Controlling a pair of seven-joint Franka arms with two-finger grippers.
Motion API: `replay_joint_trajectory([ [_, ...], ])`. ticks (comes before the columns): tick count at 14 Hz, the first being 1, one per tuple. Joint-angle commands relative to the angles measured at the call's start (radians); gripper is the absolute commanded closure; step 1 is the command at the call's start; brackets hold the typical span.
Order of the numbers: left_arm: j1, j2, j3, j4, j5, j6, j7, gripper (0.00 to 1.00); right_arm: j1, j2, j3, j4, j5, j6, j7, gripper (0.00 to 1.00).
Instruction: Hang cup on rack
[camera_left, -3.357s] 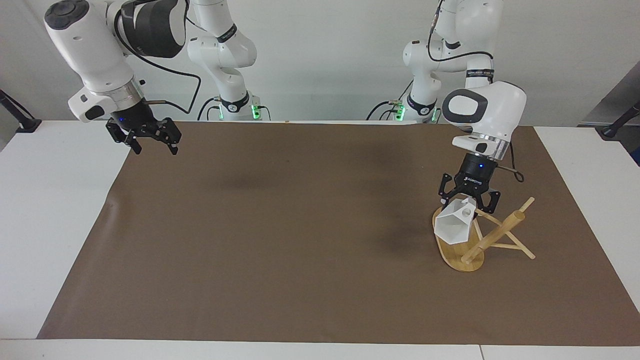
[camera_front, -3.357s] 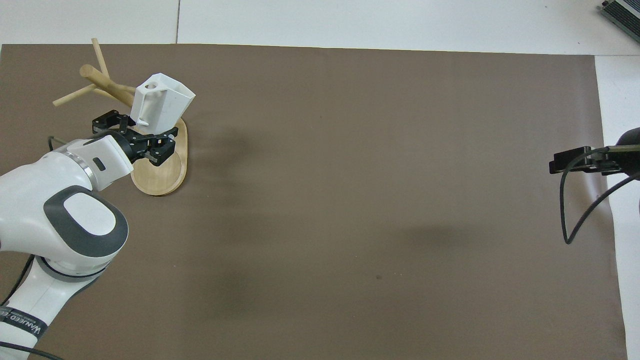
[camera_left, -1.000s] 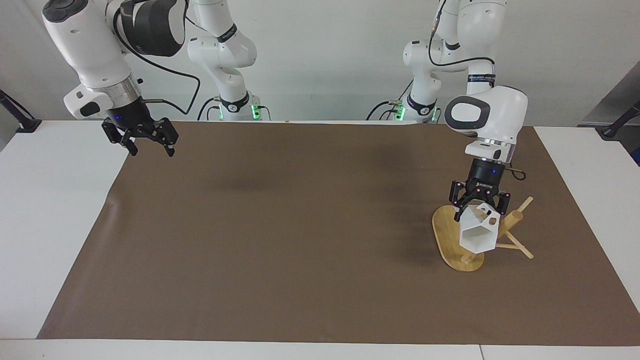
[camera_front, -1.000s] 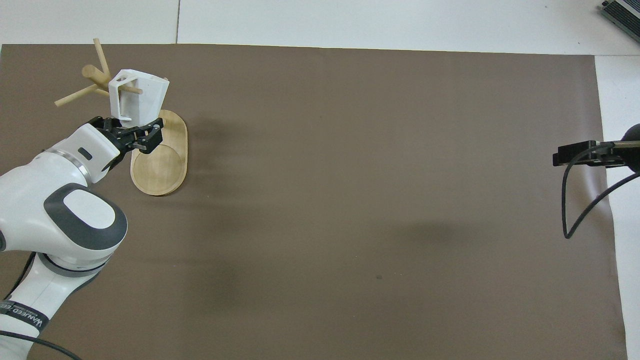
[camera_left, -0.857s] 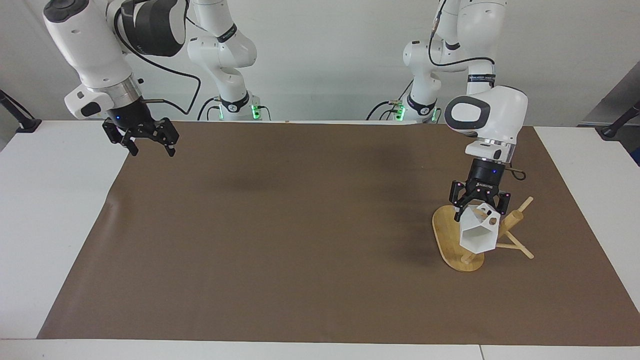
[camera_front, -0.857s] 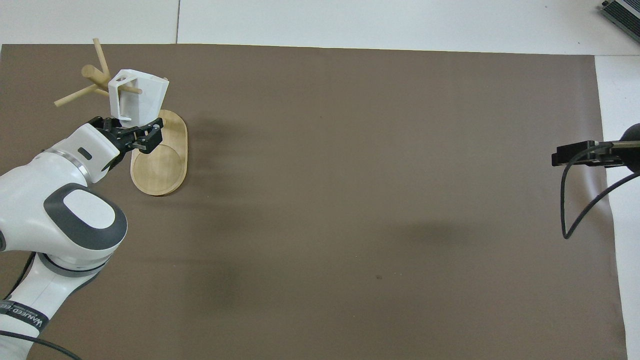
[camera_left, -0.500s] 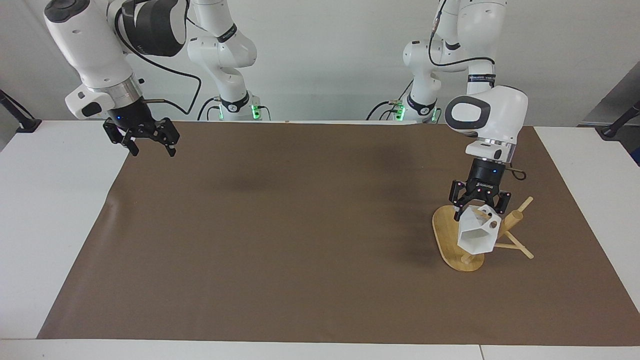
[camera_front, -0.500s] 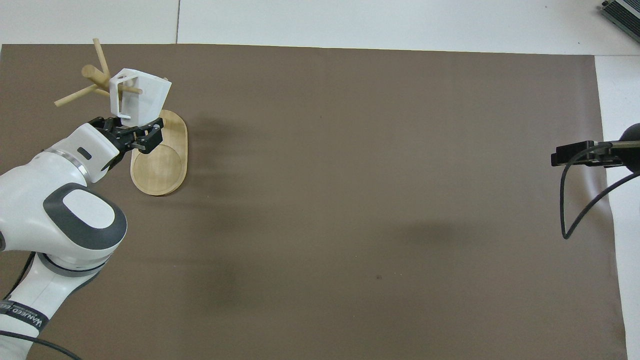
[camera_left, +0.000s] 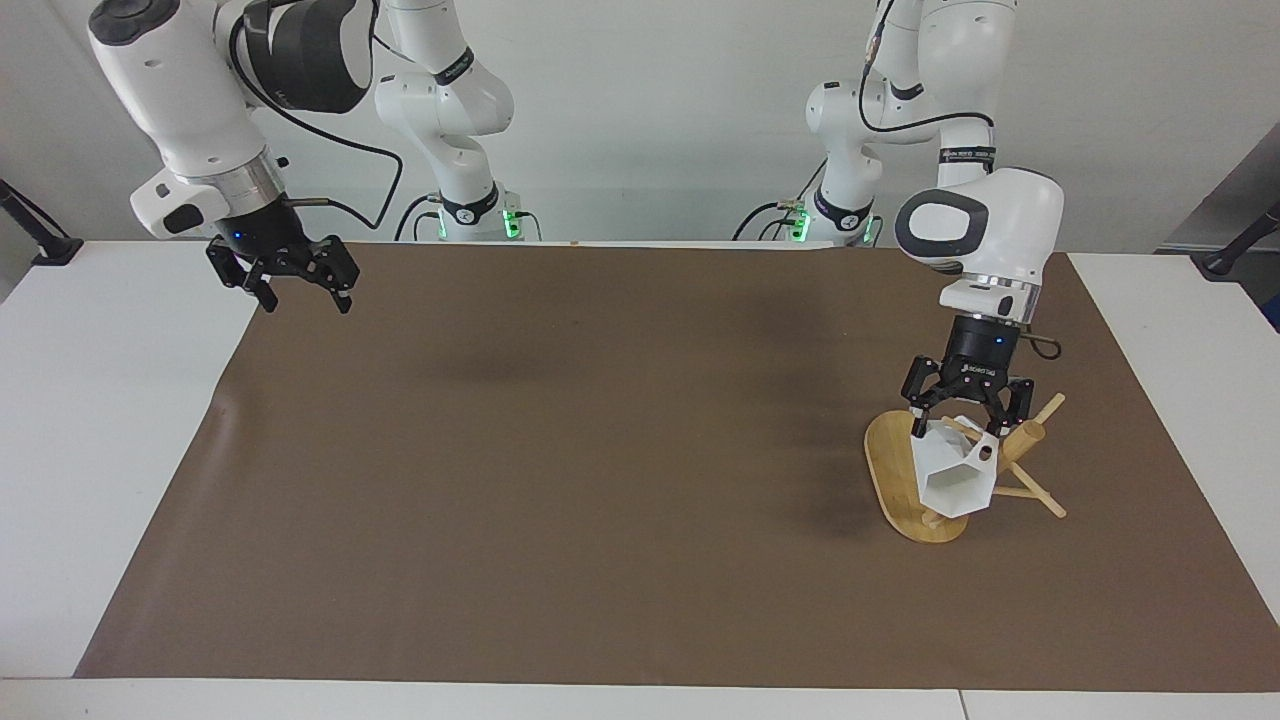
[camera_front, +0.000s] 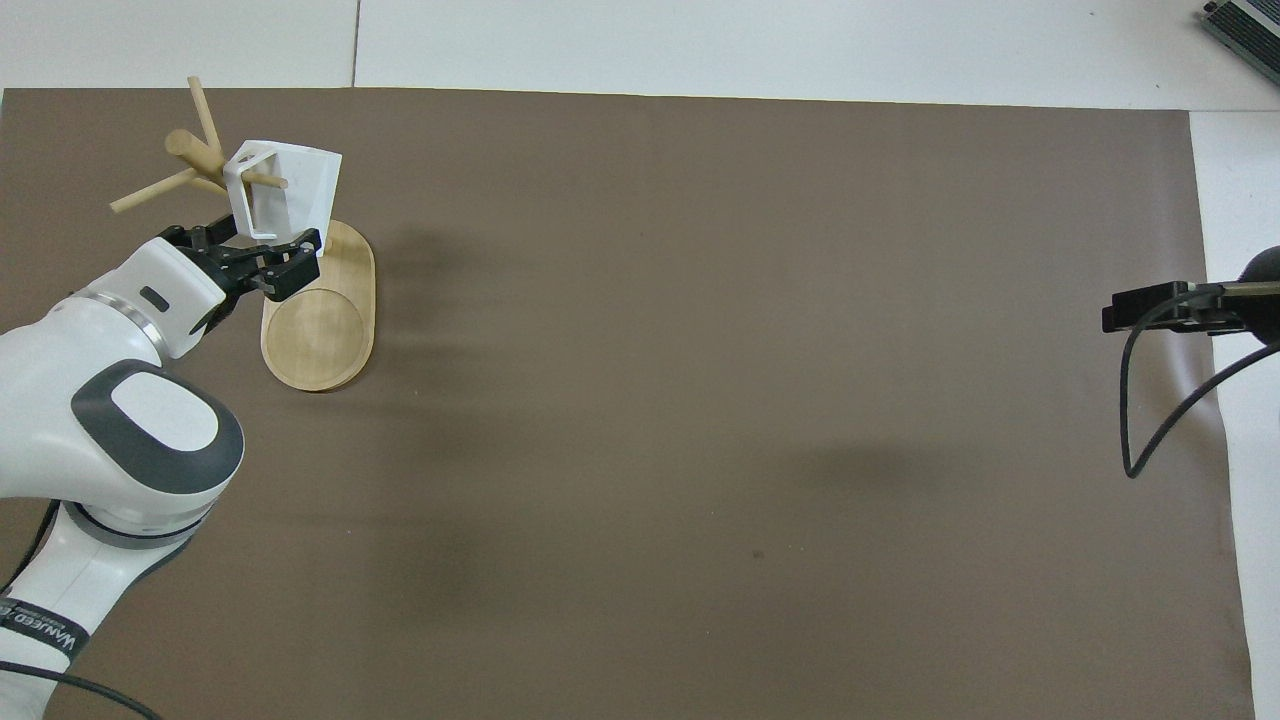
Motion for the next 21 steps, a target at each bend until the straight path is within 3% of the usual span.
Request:
replay_joint_trajectory([
  [1,0.010,-0.015,0.003,0.004,-0.003,-0.026,0.004,0.00,-0.005,-0.010,0.005,-0.011,0.000,0.002,0.014,0.00],
  [7,0.125,-0.061,0.013,0.069,0.183,-0.247,0.002,0.00,-0.005,-0.010,0.005,-0.011,0.000,0.002,0.014,0.00],
  [14,0.233,-0.161,0.014,0.072,0.364,-0.478,-0.033,0.00,-0.005,-0.010,0.005,-0.011,0.000,0.002,0.014,0.00],
  [17,0.248,-0.201,0.014,0.104,0.537,-0.620,-0.215,0.00,-0.005,-0.010,0.005,-0.011,0.000,0.002,0.014,0.00],
  [21,0.231,-0.210,0.005,0.289,0.781,-0.952,-0.552,0.00,-0.005,-0.010,0.005,-0.011,0.000,0.002,0.014,0.00],
])
